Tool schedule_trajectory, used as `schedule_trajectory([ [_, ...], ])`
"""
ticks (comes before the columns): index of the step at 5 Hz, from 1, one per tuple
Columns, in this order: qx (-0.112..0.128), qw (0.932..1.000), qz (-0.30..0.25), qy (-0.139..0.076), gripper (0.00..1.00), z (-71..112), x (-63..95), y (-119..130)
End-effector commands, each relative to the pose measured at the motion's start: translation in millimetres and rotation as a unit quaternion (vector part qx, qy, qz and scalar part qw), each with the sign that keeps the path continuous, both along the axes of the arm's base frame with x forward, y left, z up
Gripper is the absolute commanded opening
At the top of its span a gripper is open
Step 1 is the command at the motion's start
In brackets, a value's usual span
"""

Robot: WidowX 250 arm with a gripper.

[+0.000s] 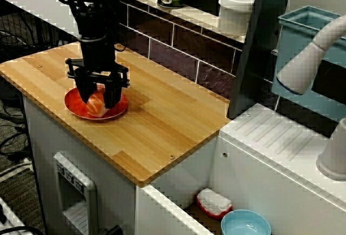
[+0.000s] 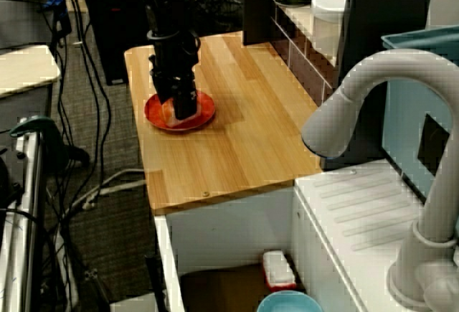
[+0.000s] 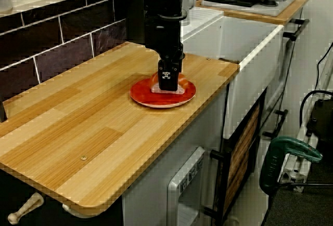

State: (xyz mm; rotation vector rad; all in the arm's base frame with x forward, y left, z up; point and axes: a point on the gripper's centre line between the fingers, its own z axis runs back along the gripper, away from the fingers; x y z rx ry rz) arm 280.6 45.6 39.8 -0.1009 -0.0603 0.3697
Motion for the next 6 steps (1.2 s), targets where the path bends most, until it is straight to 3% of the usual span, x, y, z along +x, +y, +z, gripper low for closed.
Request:
schedule_trajectory([
  [1,-0.018,0.9994,-0.026,-0.015,0.00,46.3,5.4,-10],
  [6,-0.056,0.9950,-0.077,-0.033,0.00,119.2,11.0,-37],
])
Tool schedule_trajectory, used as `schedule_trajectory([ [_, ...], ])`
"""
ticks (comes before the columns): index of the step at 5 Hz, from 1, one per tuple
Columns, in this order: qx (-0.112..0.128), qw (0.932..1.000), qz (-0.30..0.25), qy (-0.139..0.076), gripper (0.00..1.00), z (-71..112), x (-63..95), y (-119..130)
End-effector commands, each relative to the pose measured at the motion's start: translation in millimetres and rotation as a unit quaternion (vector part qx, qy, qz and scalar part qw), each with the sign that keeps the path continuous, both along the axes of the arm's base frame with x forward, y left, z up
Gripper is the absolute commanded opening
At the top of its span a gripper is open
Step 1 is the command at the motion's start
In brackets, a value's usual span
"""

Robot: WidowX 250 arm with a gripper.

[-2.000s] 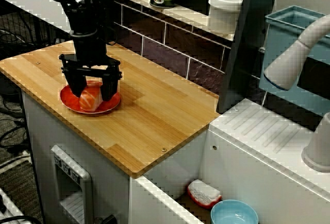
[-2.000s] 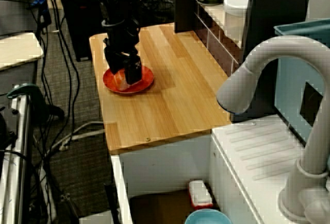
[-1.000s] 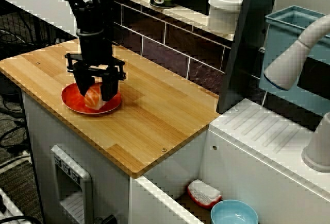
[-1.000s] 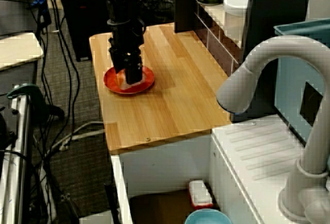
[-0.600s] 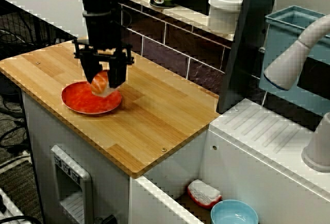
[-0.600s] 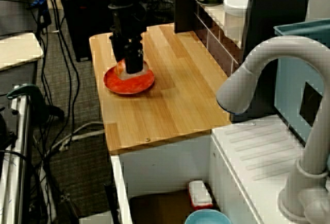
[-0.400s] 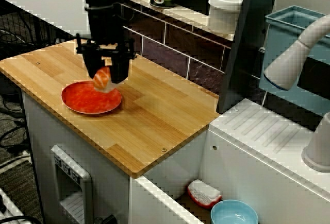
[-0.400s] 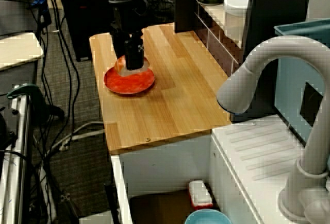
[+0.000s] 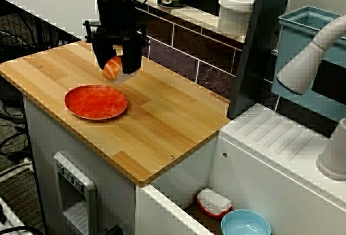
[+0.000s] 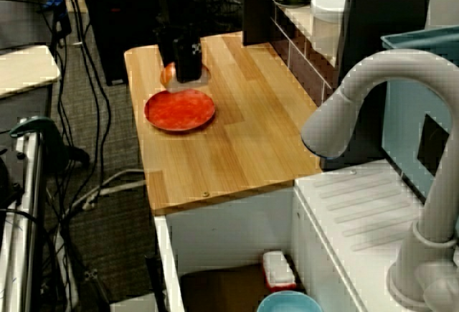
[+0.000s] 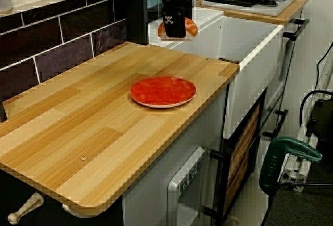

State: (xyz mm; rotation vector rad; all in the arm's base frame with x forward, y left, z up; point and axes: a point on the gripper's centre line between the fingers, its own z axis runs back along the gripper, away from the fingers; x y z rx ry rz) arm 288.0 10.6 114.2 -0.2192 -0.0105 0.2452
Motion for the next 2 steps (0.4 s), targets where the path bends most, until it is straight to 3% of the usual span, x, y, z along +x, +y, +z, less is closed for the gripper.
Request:
schedule_trajectory([
  [1,-0.005,0.9987,-0.013,-0.049,0.00,58.4,6.4,-2],
  [2,-0.008,0.9984,-0.007,-0.056,0.00,69.3,8.8,1],
])
